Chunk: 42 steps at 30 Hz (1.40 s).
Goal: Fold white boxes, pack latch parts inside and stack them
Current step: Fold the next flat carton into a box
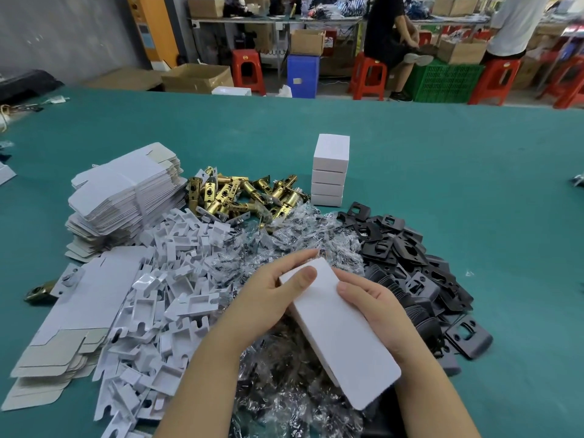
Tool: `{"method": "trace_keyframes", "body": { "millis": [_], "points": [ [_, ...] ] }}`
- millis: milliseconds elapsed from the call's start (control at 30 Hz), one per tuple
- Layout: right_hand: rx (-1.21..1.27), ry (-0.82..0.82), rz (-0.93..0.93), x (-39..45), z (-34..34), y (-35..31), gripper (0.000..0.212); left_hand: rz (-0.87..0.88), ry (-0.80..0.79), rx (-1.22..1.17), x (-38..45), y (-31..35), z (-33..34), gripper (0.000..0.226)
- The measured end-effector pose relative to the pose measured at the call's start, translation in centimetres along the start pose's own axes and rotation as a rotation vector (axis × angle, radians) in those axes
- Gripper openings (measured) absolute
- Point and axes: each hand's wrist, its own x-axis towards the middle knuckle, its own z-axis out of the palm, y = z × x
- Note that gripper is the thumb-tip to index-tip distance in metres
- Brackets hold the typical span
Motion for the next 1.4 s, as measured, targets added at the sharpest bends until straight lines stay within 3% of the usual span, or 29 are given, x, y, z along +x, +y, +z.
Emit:
{"method": "trace_keyframes", "body": {
  "millis": [167,267,400,567,700,1100,1200,1300,1400],
  "points": [
    [0.059,0.115,-0.092,0.0,0.4,0.4,0.03,0.011,0.083,-0.123,0.2,0.0,0.4,0.049],
    [0.071,0.117,-0.133,0.0,0.3,0.6,0.042,0.03,0.076,-0.154,0.1,0.1,0.6,0.046],
    [0.061,0.126,-0.175,0.0,0.3,0.8,0.036,0.019,0.07,-0.201,0.1,0.0,0.4,0.042],
    [0.081,0.069,-0.177,0.0,0.2,1.2,0.037,0.004,0.039,-0.266,0.1,0.0,0.1,0.033],
    [0.061,-0.009,-0.136,0.2,-0.2,1.5,0.054,-0.005,0.004,-0.282,0.0,0.2,-0.1,0.03],
    [0.058,-0.014,-0.103,0.3,-0.3,1.6,0.033,0.0,-0.05,-0.225,0.1,-0.2,0.1,0.023],
    [0.139,0.031,-0.079,0.3,-0.4,1.3,0.033,0.034,0.035,-0.122,0.1,-0.4,-0.1,0.031],
    [0.19,0.052,-0.053,0.2,-0.6,0.8,0.036,0.193,0.026,0.086,0.0,-0.4,-0.3,0.063],
    [0.137,0.037,-0.052,0.0,-0.5,0.5,0.039,0.241,0.009,0.188,0.1,-0.5,0.1,0.063]
  ]
}}
